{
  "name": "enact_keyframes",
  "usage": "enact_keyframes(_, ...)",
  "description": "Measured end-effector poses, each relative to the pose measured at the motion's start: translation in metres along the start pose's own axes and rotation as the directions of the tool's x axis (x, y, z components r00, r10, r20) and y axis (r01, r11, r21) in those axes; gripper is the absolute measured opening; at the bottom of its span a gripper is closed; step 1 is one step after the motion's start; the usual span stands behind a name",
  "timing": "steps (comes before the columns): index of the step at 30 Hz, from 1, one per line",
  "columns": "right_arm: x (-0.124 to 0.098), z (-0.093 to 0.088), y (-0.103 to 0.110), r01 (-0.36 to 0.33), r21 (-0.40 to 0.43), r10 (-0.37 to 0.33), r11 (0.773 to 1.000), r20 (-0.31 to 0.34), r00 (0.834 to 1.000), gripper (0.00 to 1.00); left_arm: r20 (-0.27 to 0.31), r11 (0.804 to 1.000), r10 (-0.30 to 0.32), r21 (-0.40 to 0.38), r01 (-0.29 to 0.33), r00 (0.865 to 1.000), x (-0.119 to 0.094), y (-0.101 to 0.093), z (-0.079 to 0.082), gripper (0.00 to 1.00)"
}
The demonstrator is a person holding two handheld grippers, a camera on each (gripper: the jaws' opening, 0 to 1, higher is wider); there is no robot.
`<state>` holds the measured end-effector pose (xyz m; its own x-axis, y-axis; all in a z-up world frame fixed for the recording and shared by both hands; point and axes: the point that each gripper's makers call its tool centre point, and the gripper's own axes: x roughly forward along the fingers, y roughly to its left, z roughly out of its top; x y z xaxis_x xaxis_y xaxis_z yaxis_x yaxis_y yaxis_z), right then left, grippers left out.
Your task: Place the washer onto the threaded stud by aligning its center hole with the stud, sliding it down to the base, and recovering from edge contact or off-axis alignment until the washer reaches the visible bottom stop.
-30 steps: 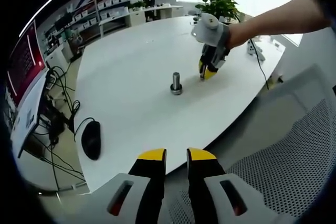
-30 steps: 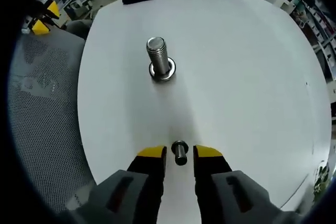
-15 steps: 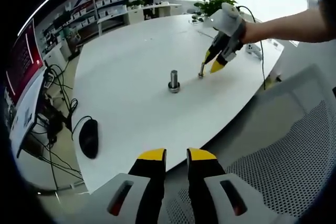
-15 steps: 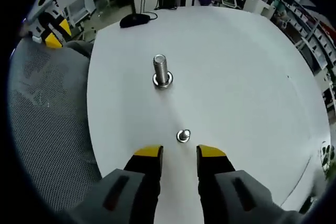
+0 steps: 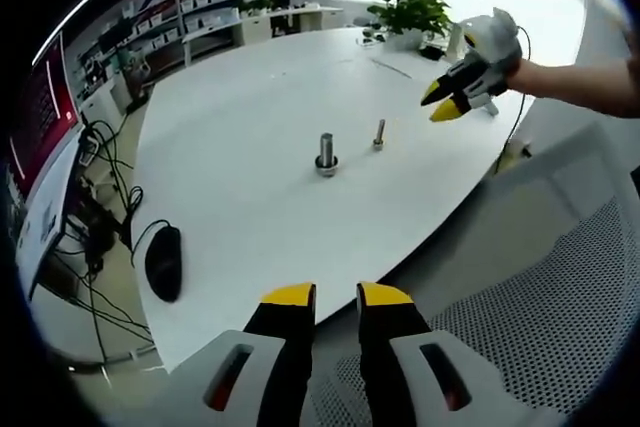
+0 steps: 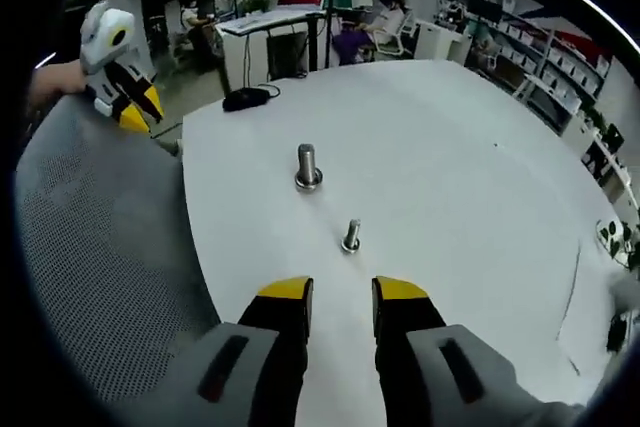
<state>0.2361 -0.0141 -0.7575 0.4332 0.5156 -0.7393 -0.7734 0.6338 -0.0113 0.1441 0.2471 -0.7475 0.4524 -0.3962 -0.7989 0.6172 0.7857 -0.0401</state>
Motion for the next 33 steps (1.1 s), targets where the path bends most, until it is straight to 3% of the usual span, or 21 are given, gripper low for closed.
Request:
enact_keyframes(2, -0.009, 0.004, 0.003, 0.007, 0.03, -0.008, 1.0, 0.037, 0.999, 0.26, 0.005, 1.0, 0.0, 0.003, 0.0, 1.0, 0.0, 0.0, 0.001, 0.14)
enact_keyframes(10, -0.029, 0.001, 0.027, 0.017, 0.063, -0.022, 0.998, 0.081, 0.996, 0.26, 0.015, 1.0, -0.008, -0.001, 0.008, 1.0, 0.0, 0.0, 0.003, 0.14)
enact_keyframes(17, -0.049, 0.014, 0.056, -0.022, 0.177, -0.01, 0.984, 0.177, 0.984, 0.27, 0.032, 1.0, -0.006, -0.008, 0.007, 0.999, -0.002, 0.0, 0.005, 0.14)
enact_keyframes(20, -0.057, 0.012, 0.056, -0.012, 0.185, -0.018, 0.983, 0.161, 0.987, 0.28, 0.035, 1.0, -0.004, -0.014, 0.004, 0.999, -0.003, 0.0, 0.005, 0.14)
enact_keyframes(26, -0.082, 0.011, 0.051, 0.02, 0.255, -0.073, 0.967, 0.198, 0.978, 0.28, 0.048, 1.0, -0.003, -0.009, 0.003, 0.999, -0.004, 0.0, 0.007, 0.15)
enact_keyframes(33, -0.088, 0.001, 0.065, 0.036, 0.284, -0.094, 0.958, 0.194, 0.976, 0.28, 0.066, 1.0, 0.003, -0.009, -0.002, 0.998, -0.005, 0.001, 0.01, 0.15)
